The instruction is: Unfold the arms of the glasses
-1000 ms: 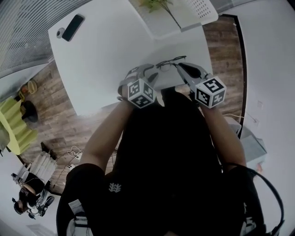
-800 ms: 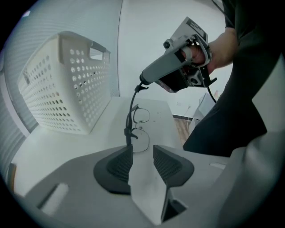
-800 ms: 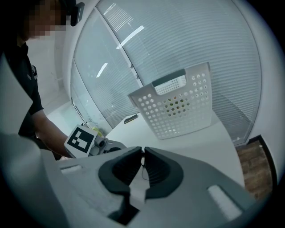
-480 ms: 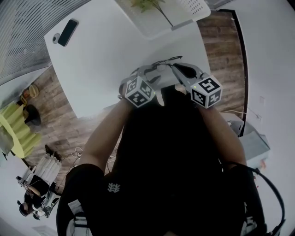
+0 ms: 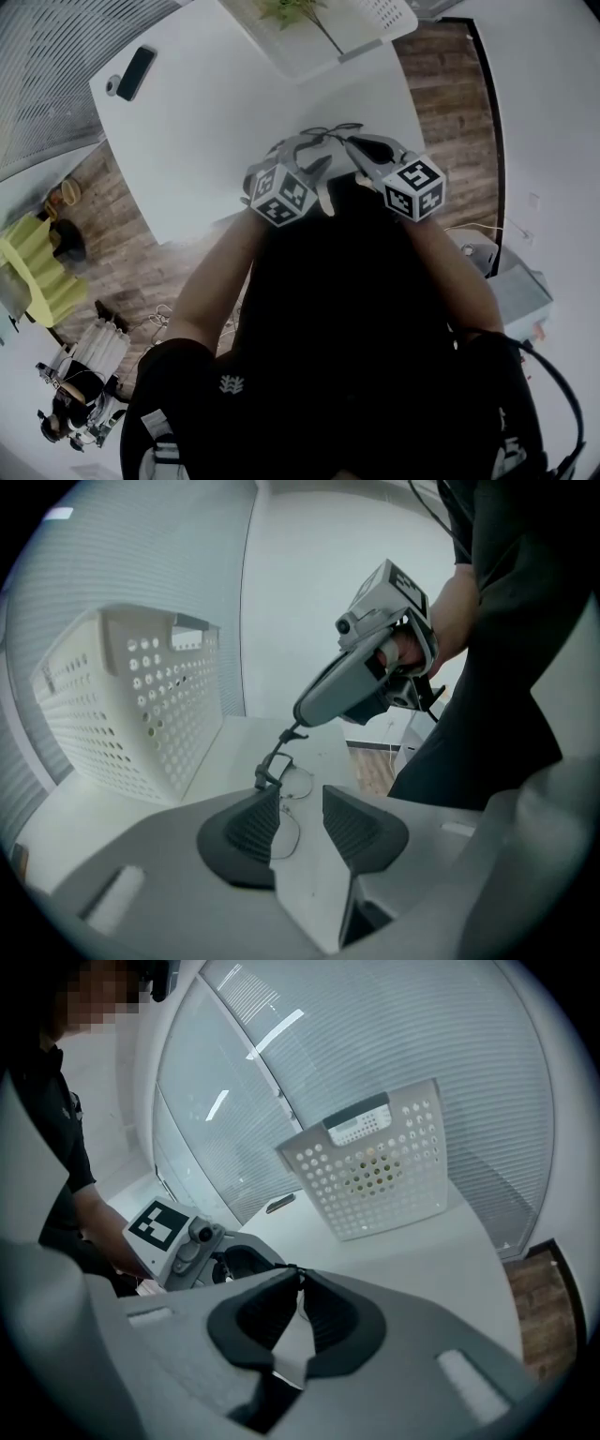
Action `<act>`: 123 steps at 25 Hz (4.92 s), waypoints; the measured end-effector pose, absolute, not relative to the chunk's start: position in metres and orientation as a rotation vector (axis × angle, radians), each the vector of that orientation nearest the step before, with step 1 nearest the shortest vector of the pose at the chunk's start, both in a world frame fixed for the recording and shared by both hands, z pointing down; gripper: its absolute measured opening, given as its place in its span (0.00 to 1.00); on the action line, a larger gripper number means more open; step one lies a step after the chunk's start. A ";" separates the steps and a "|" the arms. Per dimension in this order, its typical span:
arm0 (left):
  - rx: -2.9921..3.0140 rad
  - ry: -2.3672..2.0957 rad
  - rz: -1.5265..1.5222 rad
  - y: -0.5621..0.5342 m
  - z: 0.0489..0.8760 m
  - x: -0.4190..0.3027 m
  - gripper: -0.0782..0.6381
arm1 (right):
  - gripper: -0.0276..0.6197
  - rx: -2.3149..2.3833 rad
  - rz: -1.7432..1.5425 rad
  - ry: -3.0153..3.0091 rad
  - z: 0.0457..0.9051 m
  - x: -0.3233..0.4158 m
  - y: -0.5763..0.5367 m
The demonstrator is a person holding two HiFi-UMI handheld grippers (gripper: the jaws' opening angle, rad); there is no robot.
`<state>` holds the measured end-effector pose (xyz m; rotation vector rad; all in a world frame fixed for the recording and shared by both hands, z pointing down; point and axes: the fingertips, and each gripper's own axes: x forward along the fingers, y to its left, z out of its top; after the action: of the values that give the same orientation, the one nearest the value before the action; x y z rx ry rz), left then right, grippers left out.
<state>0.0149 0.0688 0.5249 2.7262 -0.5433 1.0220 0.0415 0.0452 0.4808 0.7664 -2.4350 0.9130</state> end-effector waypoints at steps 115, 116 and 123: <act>2.849 -0.582 1.132 0.040 0.523 0.017 0.12 | 0.12 -0.059 -0.060 -2.295 0.512 0.021 0.036; 2.849 -0.581 1.132 0.040 0.523 0.018 0.12 | 0.12 -0.062 -0.055 -2.290 0.513 0.021 0.036; 2.839 -0.602 1.131 0.036 0.522 0.016 0.12 | 0.07 -0.022 0.031 -2.329 0.513 0.028 0.034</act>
<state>0.0160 0.0357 0.5217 2.8393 -0.6017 1.1307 0.0279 0.0343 0.5126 -0.0217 -2.3291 0.0306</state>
